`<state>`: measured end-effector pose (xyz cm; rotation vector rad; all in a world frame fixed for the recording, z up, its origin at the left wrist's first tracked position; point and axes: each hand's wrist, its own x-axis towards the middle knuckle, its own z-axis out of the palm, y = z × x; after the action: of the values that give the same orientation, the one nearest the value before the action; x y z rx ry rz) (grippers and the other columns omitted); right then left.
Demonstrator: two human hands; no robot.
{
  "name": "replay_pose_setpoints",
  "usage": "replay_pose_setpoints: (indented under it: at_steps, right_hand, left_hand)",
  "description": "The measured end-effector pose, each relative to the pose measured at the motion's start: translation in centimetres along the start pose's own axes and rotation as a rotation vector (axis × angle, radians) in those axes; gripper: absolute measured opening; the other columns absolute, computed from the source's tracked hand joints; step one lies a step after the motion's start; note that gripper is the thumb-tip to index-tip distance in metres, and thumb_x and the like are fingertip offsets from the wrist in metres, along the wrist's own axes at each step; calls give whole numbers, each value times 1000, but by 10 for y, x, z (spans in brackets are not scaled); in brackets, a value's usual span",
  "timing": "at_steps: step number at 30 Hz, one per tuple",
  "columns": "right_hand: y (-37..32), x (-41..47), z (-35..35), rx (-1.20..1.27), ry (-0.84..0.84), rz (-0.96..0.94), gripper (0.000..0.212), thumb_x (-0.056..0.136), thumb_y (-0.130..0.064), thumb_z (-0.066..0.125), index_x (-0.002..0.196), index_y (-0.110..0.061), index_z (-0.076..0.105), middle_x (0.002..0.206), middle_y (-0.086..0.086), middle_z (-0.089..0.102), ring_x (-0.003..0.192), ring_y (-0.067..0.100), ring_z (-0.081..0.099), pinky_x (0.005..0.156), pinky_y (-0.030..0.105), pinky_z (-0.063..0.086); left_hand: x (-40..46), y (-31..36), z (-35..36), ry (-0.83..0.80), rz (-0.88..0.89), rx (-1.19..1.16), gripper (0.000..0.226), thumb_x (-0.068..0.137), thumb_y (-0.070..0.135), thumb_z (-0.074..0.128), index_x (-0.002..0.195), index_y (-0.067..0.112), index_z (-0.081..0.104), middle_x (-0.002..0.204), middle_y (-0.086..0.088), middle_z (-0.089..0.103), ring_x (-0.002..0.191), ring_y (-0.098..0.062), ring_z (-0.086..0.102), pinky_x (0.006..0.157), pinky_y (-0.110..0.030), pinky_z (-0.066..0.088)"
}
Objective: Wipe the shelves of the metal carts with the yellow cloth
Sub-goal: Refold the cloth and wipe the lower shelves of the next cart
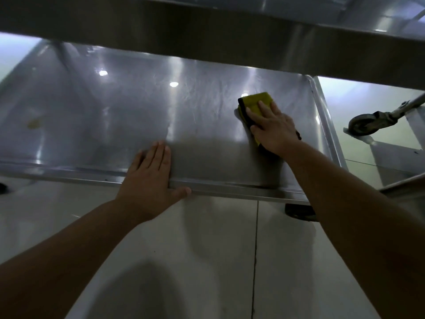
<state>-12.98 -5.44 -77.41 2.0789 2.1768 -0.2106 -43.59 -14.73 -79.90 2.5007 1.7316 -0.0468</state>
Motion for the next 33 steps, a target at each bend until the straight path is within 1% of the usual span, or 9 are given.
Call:
replay_pose_setpoints:
  at_steps: [4, 7, 11, 15, 19, 21, 23, 28, 33]
  right_hand:
    - [-20, -38, 11, 4, -7, -160, 52, 102, -41, 29, 150, -42, 12, 162, -4, -4, 148, 19, -12, 118, 43, 7]
    - [-46, -82, 22, 87, -27, -335, 59, 89, -50, 13, 146, -44, 26, 160, -10, 2, 148, 16, -6, 117, 40, 5]
    - [-65, -112, 27, 132, -64, -456, 61, 85, -50, 5, 143, -50, 27, 150, -23, -4, 144, 5, -12, 110, 23, -8]
    - [-60, -95, 13, 163, -123, -487, 64, 77, -57, 2, 139, -53, 17, 149, -26, -4, 143, 2, -9, 113, 28, 1]
    - [-67, -43, 13, 162, -40, -496, 51, 89, -49, 20, 141, -47, 23, 158, -14, 10, 148, 13, 2, 118, 42, 14]
    - [-78, -3, 10, 76, 4, -444, 47, 100, -40, 28, 146, -44, 25, 160, -9, 9, 149, 16, 0, 118, 44, 16]
    - [-93, 30, 3, 55, 14, -382, 47, 102, -35, 33, 147, -47, 24, 161, -9, 7, 148, 15, -2, 118, 43, 13]
    - [-120, 38, 2, 97, 10, -344, 47, 101, -34, 33, 146, -48, 26, 162, -7, 6, 148, 17, -5, 118, 43, 6]
    - [-142, -22, 15, 99, -11, -580, 47, 102, -30, 34, 145, -47, 27, 161, -10, 5, 148, 17, -5, 117, 39, 4]
  left_hand:
    - [-2, 2, -1, 8, 9, 3, 116, 68, 83, 1, 149, 1, 3, 158, -15, 0, 145, -19, -6, 115, -35, -11]
    - [-1, 3, -3, -16, 13, -8, 125, 63, 88, -13, 149, 1, 7, 158, -16, 3, 146, -19, -3, 113, -34, -13]
    - [0, -2, -5, -65, 15, -86, 134, 45, 92, -23, 147, 6, -14, 153, -6, -22, 137, -9, -24, 103, -20, -29]
    - [-21, -44, -23, -115, 60, -108, 105, 57, 85, 1, 134, 20, -30, 142, 6, -34, 135, -5, -29, 107, -17, -23]
    - [-60, -88, -19, -156, 127, -34, 89, 83, 66, 28, 144, 24, -22, 155, 2, -14, 143, -7, -19, 111, -16, -18]
    - [-65, -92, -11, -139, 147, 11, 87, 85, 57, 33, 150, 23, -14, 157, -6, 6, 143, -6, -14, 113, -18, -9]
    - [-63, -91, -10, -151, 142, 22, 87, 84, 53, 34, 152, 18, -7, 157, -8, 10, 144, -8, -11, 113, -20, -6]
    - [-62, -95, -10, -161, 150, 55, 89, 81, 48, 38, 152, 17, -8, 160, -6, 0, 144, -14, -5, 114, -25, -1]
    - [-59, -93, -19, -309, 147, 106, 103, 95, 35, 47, 121, 38, -53, 144, 8, -40, 130, 0, -40, 109, -19, -23]
